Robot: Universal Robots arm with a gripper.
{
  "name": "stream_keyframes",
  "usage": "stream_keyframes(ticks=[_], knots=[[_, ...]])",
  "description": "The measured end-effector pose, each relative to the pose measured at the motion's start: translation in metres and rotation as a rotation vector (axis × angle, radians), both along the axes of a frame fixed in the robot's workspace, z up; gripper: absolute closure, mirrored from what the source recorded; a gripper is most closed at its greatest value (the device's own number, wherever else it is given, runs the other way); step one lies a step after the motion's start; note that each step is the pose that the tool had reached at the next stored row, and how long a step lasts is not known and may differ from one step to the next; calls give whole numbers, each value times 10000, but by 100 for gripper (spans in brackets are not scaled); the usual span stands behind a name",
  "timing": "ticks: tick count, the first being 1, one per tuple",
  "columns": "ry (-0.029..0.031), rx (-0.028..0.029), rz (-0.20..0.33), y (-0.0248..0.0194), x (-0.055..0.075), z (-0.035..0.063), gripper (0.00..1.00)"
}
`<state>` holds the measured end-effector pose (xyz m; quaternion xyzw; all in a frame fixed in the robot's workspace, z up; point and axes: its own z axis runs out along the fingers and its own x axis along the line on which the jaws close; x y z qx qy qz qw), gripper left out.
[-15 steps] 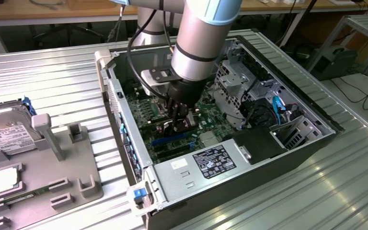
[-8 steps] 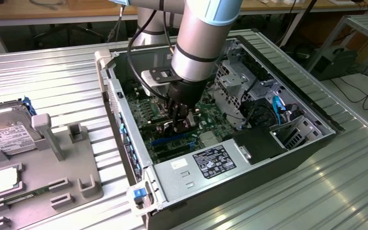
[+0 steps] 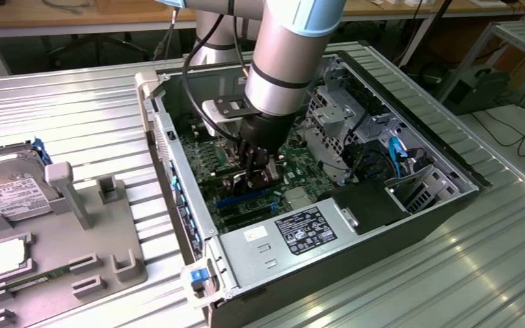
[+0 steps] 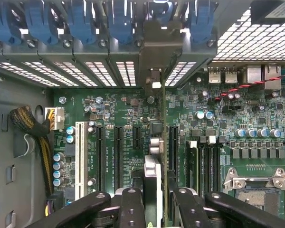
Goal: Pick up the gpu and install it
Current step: 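Insert the gpu into the slot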
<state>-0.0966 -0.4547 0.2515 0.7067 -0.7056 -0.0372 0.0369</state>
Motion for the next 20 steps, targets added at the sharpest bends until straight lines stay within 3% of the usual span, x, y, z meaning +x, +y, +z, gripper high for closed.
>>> stream_keyframes(ticks=[20], knots=[[2,-1,-4,5,-11,-20,71]])
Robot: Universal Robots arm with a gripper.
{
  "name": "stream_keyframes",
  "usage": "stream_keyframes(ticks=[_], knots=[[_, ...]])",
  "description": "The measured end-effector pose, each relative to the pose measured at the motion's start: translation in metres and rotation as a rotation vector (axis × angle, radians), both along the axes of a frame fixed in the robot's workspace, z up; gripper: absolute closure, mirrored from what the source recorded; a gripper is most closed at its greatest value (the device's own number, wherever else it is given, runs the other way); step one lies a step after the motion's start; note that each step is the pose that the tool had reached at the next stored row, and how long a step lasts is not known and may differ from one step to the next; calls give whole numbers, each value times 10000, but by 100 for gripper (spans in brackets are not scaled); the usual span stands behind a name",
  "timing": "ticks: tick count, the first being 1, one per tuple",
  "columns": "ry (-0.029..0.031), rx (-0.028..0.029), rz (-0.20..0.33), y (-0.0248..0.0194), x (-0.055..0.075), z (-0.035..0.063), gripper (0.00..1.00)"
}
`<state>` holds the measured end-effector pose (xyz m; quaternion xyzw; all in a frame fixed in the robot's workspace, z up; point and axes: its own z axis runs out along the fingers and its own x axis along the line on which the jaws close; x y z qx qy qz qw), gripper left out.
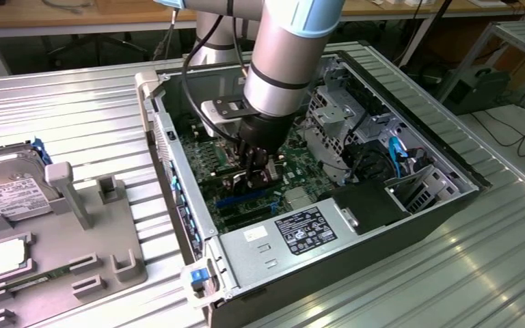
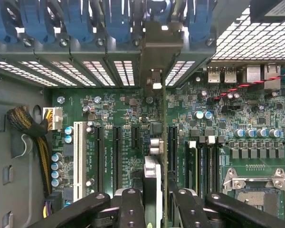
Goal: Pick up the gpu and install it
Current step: 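Insert the gpu into the slot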
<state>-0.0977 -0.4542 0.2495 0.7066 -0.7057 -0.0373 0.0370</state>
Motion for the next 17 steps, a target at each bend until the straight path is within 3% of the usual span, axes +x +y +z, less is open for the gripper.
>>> stream_keyframes(ticks=[17], knots=[[1,2,-3,-8,-18,-14,71]])
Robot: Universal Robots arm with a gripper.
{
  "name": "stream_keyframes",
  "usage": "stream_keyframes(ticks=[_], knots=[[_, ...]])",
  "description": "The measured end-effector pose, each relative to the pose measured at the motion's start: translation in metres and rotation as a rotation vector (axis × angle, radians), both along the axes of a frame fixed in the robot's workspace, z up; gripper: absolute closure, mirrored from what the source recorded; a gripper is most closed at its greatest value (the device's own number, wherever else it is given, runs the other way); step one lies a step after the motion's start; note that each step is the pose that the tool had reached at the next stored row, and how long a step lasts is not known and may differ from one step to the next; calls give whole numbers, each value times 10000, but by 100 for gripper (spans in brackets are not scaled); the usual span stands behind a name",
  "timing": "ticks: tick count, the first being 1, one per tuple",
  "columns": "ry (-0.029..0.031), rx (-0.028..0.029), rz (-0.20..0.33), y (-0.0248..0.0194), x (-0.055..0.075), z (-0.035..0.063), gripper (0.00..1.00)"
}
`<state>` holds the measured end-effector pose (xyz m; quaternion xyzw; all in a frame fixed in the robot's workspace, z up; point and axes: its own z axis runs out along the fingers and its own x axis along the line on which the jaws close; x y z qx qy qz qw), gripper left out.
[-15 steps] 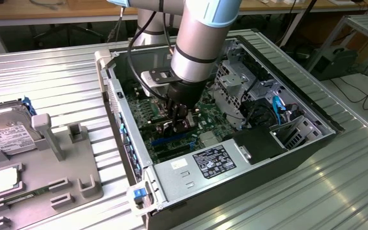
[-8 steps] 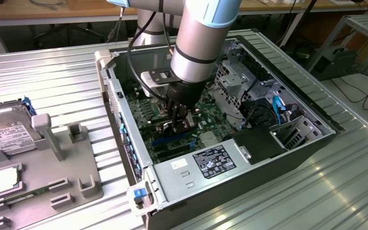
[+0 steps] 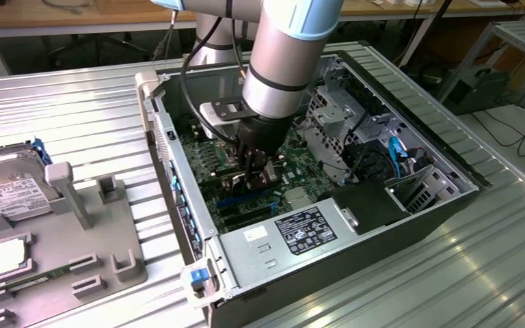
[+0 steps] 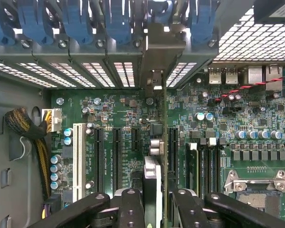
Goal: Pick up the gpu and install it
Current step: 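Insert the gpu into the slot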
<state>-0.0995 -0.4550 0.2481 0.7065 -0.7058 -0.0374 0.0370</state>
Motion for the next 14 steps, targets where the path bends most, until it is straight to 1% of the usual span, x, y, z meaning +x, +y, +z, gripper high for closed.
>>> stream_keyframes(ticks=[1,2,7,8,14], knots=[[0,0,13,7,0,-1,71],[1,-1,14,7,0,-20,71],[0,0,13,7,-2,-53,71],[1,7,13,7,-5,-129,71],[0,9,14,7,-5,-130,71]])
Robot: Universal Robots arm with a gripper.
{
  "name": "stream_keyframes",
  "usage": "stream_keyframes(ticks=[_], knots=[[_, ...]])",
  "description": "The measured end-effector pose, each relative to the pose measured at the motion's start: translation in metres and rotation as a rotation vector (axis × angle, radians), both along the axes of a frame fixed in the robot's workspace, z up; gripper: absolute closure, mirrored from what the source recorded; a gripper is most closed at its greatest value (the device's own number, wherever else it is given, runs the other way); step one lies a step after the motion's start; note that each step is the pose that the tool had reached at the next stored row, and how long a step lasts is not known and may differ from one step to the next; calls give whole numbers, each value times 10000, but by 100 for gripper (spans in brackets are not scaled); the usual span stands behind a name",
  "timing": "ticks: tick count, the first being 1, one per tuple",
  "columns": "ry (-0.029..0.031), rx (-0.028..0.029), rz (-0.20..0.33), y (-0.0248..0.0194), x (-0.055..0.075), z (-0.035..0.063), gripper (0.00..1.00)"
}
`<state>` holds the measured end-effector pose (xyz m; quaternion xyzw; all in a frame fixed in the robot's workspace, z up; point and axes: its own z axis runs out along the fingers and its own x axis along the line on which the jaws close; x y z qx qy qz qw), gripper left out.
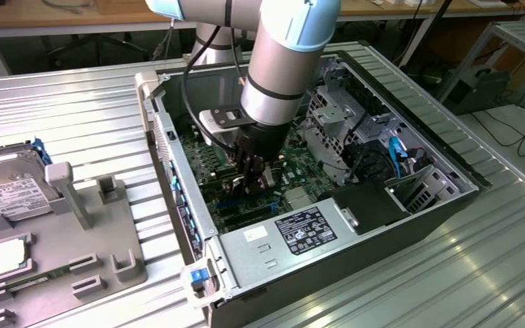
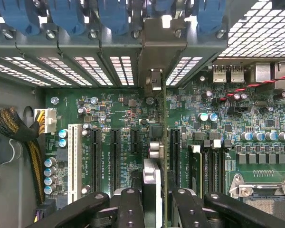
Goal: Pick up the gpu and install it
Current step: 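Insert the gpu into the slot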
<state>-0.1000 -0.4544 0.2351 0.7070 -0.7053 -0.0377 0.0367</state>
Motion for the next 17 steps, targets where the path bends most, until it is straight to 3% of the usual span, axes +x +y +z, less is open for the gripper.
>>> stream_keyframes(ticks=[11,13,14,17], knots=[[-2,5,0,1,0,-2,71],[-2,4,-1,1,0,-2,70],[-1,2,-1,0,0,-1,64],[0,-5,0,1,0,11,64]])
